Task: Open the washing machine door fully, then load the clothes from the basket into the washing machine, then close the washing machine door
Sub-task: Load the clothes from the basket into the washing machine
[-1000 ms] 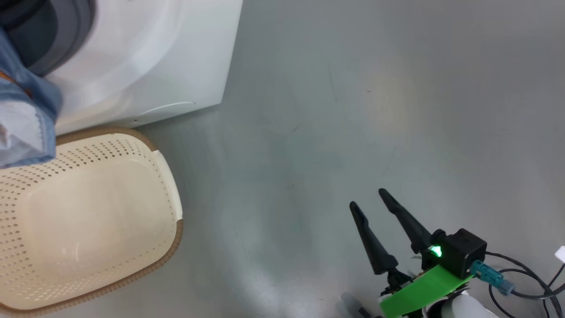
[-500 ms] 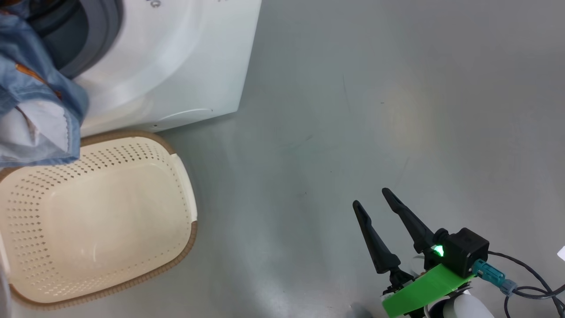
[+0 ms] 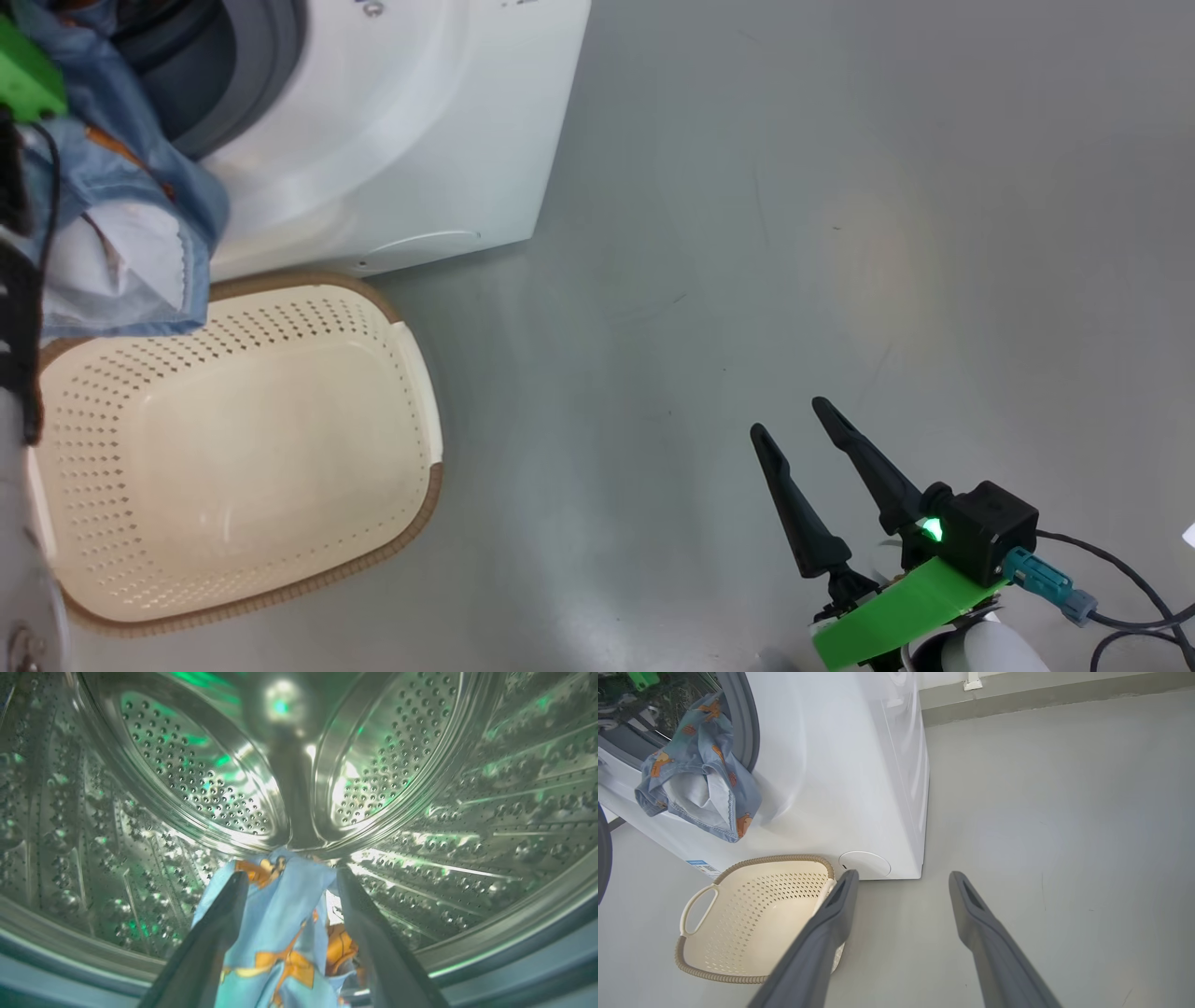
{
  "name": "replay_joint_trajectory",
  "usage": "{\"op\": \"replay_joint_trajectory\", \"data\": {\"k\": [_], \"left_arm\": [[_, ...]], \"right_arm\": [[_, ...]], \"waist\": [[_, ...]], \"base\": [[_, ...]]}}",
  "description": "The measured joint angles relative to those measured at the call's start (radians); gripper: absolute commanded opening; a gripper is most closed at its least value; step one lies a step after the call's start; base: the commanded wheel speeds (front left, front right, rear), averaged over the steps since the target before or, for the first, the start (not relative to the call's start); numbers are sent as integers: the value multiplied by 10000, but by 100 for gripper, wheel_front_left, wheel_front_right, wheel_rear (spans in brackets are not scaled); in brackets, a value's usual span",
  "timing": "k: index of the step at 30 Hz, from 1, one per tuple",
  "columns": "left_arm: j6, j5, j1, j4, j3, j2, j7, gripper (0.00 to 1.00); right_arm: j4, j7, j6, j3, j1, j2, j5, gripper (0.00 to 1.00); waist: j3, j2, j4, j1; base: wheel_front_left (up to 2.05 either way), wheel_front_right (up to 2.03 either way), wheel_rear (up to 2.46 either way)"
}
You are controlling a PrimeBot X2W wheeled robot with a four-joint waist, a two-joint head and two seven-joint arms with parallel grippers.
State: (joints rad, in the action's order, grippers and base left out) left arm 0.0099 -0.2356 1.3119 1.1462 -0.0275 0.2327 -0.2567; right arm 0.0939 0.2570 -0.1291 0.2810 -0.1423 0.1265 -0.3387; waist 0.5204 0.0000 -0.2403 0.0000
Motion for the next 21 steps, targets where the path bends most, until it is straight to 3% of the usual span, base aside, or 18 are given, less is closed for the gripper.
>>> {"op": "replay_joint_trajectory", "data": {"k": [9,21], "left_arm": [[-58,-163,-294,-322,86,-75,0,100],[-286,-207,-1551,-1133,50,-717,0,100]], "right_arm": [[-2,0,0,-61,-1,59,0,100],[-52,0,0,-385,-1,65,0,100]], "waist": [[-25,0,163,0],[-229,0,863,1]], "base": [[0,0,0],[0,0,0]]}}
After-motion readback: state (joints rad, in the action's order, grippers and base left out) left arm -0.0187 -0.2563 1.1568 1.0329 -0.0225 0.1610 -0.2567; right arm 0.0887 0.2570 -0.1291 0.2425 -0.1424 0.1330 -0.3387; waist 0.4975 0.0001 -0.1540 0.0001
